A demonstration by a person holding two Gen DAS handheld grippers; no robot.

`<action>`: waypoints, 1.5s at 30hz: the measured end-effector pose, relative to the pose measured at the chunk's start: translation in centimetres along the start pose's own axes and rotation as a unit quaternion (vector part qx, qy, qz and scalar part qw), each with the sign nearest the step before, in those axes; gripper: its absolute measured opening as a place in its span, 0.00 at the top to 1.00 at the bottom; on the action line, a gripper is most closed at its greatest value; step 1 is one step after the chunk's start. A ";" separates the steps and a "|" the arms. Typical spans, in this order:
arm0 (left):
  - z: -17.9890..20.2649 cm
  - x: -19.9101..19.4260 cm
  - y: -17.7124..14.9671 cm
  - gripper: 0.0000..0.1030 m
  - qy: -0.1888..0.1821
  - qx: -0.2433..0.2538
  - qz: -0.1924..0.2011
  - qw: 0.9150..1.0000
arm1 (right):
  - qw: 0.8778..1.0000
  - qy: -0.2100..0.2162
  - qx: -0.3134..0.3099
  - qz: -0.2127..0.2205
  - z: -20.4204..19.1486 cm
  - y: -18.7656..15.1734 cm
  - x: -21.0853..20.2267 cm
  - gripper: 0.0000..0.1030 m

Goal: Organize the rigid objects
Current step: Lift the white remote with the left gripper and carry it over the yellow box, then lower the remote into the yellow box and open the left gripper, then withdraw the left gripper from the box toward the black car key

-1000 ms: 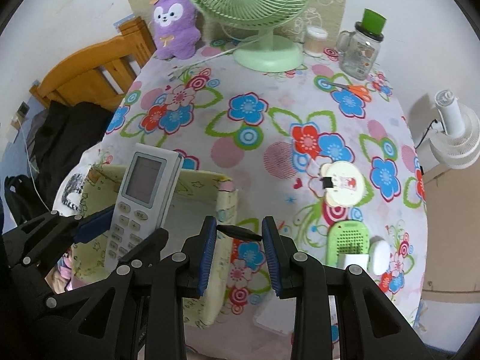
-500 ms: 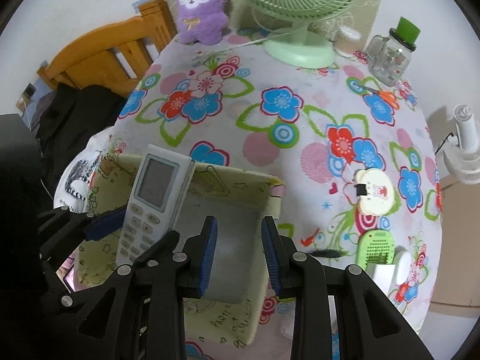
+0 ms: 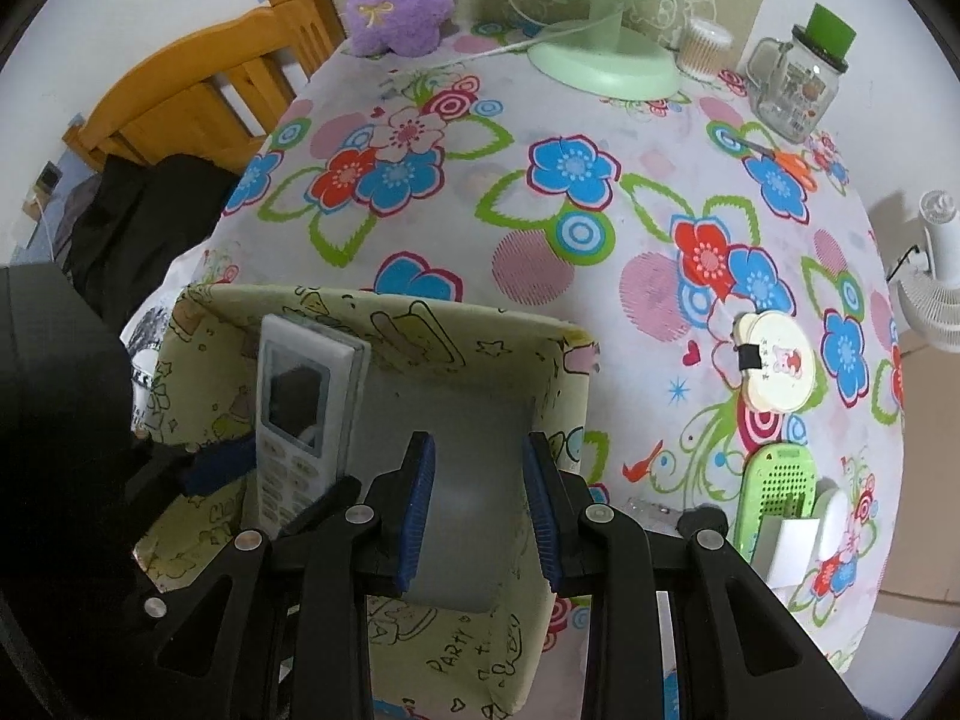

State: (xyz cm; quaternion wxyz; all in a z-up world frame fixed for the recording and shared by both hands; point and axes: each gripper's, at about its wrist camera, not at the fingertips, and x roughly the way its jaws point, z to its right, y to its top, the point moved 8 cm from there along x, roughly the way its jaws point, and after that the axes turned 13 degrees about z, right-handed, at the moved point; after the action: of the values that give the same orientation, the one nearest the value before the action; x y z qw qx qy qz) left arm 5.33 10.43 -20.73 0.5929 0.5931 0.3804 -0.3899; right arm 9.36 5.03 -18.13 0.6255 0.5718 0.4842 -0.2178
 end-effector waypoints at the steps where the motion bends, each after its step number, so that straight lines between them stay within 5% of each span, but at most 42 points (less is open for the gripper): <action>1: 0.0 0.0 0.0 0.54 -0.003 -0.003 0.002 1.000 | 1.000 0.000 0.000 0.002 -0.1 0.0 0.0 0.67; 4: 0.0 -0.3 0.1 0.22 -0.005 -0.006 0.013 1.000 | 1.000 0.003 0.000 0.004 -0.2 0.0 0.1 0.62; 8: -0.5 -1.3 0.7 0.12 -0.008 -0.019 0.031 0.999 | 1.000 0.022 0.006 0.009 -0.7 0.1 -0.2 0.41; 23: 1.5 -4.2 1.1 0.05 -0.009 0.004 0.057 0.998 | 0.999 -0.007 0.015 0.047 1.0 -0.2 -3.9 0.17; 38: 7.5 -5.3 1.5 0.05 -0.011 0.024 0.069 0.997 | 0.996 -0.055 -0.003 0.065 6.7 -1.0 -7.0 0.16; 45: 10.1 -5.8 1.9 0.05 -0.016 0.022 0.078 0.997 | 0.997 -0.041 0.013 0.070 9.3 -1.6 -8.2 0.16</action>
State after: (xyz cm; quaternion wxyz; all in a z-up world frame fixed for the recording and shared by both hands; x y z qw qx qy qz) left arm 4.61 0.40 -14.55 0.6141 0.6275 0.3151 -0.3603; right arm 7.81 -6.29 -13.06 0.6511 0.6029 0.4139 -0.2030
